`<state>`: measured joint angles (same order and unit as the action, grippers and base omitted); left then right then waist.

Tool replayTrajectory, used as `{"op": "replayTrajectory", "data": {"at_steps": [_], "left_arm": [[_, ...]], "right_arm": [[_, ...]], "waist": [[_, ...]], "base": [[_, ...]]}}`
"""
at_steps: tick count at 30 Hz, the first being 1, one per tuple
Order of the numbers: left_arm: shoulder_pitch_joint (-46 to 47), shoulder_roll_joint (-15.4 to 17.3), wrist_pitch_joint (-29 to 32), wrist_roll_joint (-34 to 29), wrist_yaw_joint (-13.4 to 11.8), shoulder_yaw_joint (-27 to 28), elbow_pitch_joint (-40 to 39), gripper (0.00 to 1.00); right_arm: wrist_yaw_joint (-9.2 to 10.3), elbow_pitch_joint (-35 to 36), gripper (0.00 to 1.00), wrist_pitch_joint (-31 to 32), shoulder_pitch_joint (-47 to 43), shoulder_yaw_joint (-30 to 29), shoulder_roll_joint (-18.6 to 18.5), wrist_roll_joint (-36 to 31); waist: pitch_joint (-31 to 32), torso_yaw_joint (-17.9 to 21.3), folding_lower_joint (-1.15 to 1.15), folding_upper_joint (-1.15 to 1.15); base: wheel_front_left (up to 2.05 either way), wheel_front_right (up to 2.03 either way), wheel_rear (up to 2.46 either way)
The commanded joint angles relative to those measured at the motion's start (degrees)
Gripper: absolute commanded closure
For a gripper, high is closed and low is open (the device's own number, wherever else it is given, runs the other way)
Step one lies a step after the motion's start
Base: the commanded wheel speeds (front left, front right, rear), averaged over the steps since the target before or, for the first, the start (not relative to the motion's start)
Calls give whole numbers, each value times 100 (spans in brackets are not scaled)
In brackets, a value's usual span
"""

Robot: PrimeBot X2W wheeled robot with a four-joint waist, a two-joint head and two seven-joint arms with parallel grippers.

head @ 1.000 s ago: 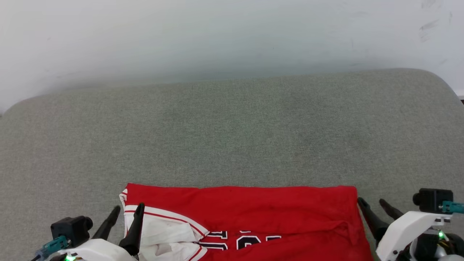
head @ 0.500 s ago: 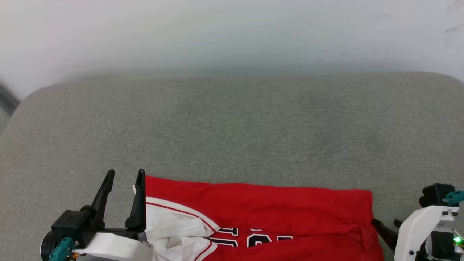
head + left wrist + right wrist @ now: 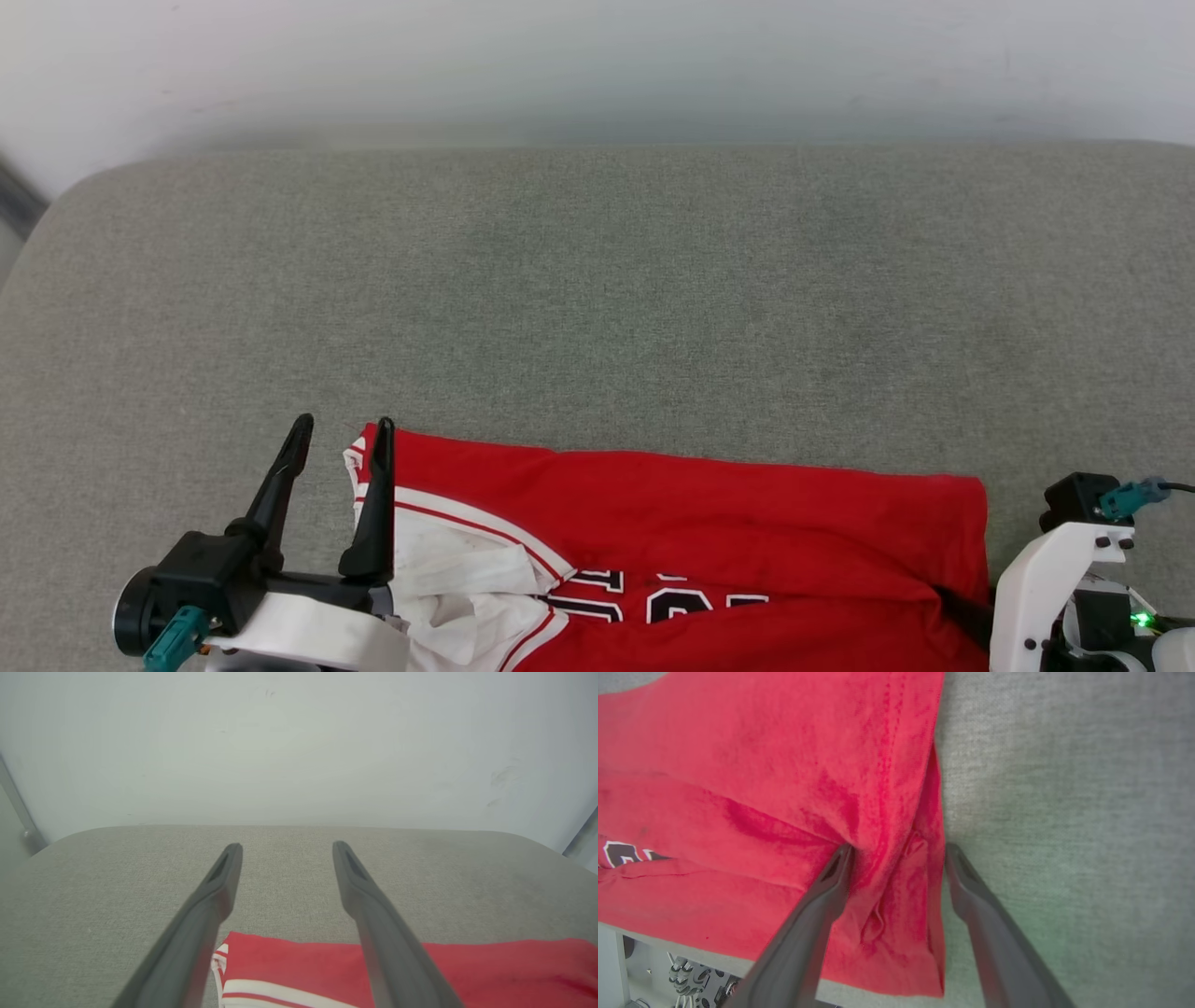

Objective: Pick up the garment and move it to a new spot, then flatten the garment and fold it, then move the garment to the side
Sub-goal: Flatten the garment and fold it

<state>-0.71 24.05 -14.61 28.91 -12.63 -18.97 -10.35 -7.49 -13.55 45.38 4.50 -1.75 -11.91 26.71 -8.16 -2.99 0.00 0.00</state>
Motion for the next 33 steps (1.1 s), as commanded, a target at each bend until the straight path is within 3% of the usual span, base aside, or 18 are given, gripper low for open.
{"op": "replayTrajectory", "data": {"at_steps": [1,14,18,24,28,29,33], "left_arm": [[77,22,3,-10,18,-2,24,0],[-116,113,140,-63,-193,10,-49,0],[-165,130,160,-95,-253,4,-94,0],[-212,131,168,-98,-302,-14,-129,0],[-210,151,218,-125,-335,-50,-116,0],[-197,150,251,-120,-329,-76,-115,0],[-176,154,266,-127,-327,-105,-106,0]], "right_arm": [[0,-249,100,121,-102,167,162,64],[2,163,100,108,290,-38,-274,77],[2,252,100,173,277,-348,-400,27],[2,425,100,328,117,-1263,-499,-112],[1,558,100,564,87,-1953,-371,-81],[1,637,100,847,196,-2279,-104,166],[1,736,100,1284,316,-2521,300,597]], "waist": [[16,7,0,0],[348,213,0,0],[382,288,0,0],[394,387,0,0],[402,450,0,0],[416,488,0,0],[440,503,0,0]], "base": [[0,0,0],[0,0,0],[0,0,0],[0,0,0],[0,0,0],[0,0,0],[0,0,0]]}}
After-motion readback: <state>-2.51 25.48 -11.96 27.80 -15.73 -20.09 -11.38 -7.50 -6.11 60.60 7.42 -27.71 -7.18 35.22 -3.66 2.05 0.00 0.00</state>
